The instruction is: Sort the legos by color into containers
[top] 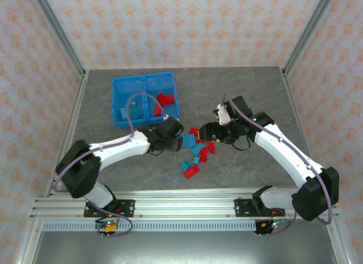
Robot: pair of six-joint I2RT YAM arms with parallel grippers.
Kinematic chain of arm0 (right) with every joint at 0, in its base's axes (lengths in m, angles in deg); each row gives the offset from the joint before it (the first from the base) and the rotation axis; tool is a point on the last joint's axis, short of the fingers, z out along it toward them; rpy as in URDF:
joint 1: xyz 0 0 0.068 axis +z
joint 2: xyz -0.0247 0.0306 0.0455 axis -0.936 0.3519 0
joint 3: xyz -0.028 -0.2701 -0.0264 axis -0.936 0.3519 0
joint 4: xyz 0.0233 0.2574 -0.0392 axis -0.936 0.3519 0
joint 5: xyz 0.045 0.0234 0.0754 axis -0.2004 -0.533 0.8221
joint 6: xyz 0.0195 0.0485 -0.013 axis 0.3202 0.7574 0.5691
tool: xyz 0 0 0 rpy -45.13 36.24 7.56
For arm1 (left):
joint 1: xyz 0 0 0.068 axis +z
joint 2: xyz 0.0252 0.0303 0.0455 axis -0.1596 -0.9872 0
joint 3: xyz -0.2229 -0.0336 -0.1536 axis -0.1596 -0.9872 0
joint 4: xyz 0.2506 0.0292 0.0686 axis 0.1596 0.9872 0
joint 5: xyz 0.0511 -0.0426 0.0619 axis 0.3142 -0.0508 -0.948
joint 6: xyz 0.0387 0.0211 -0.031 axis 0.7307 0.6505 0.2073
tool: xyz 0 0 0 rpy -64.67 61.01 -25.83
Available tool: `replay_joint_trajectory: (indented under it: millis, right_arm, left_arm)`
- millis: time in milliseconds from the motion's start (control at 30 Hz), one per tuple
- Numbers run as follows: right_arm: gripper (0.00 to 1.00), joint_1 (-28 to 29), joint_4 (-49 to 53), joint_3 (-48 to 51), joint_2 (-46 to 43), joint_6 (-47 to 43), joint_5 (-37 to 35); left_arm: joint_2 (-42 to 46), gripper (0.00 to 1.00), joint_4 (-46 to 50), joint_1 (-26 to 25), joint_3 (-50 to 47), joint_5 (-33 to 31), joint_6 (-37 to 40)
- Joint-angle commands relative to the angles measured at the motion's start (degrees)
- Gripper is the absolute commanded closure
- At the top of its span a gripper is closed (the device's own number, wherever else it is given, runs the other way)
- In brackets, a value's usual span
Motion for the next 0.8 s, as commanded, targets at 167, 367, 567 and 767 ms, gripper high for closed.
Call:
replay_joint_trajectory:
  millis: [167,367,567,767]
  right_arm:
    - [0.18,0.4,-1.5,0.2,0.1,-1.0,-0.2]
    - [0.19,0.3,-1.4,1.2,-1.2,0.6,-1.8]
    - [0.19,0.4,-0.1,2.7,-5.2,1.6,-3.4]
    - [0.18,0.4,-0.2,4.1,-7.8,2.5,-4.3]
  left_arm:
    - [1.6,0.5,-2.7,18.1,9.9,-6.2,10.4]
    - [-9.1,0.5,-9.2,26.3,18.3,-5.0,6.4]
    - [-21.3,0.47,-9.4,33.2,27.0,1.2,-0.9]
    - [-28.9,0.4,-7.5,36.2,32.6,3.7,-1.8]
